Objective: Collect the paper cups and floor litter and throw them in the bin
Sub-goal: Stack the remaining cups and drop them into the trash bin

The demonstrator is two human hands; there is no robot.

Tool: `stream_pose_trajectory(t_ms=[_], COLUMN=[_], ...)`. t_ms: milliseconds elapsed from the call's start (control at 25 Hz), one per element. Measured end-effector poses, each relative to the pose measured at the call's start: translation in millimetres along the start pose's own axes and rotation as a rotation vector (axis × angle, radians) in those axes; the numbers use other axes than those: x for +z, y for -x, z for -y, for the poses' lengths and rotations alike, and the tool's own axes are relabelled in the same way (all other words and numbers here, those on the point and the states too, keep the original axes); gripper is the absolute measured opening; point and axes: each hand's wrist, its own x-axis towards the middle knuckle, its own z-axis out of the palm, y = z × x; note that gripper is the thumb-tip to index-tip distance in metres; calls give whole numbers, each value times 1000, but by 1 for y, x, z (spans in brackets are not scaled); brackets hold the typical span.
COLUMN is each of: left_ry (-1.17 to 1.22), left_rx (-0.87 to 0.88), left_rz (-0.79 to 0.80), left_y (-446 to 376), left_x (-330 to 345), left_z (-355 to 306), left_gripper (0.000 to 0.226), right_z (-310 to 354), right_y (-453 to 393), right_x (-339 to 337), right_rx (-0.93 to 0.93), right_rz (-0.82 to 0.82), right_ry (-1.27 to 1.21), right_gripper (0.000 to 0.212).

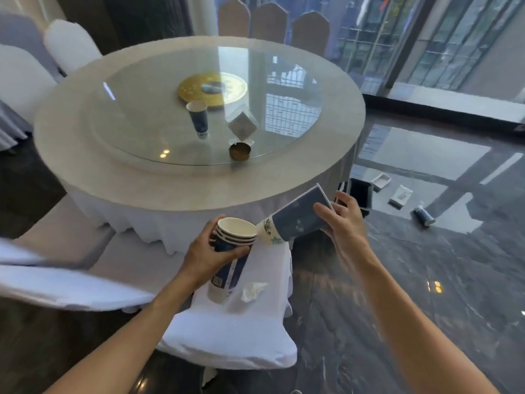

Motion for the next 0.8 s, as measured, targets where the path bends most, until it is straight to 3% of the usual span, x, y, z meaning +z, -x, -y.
stream_pose_trajectory(t_ms=[200,360,560,680,800], left_ry=[397,627,747,762,690], left_rx=[-66,-68,-76,-125,-170], left_rz=[-291,-332,-467,-510,-472], left_y=[-12,-40,-42,-39,-36], left_x=[-3,-2,-2,8,38], left_z=[-12,-24,-26,-20,-20], left_gripper=[61,74,67,71,78], right_z=[-5,-28,-45,-51,-51], right_y=[-4,-4,-12,-16,-27], right_x=[21,45,57,66,65], right_rx=[-77,-4,-12,-22,-51], right_rz=[161,480,632,714,761], right_ry=[399,600,924,886,765], right_gripper=[102,117,134,133,115])
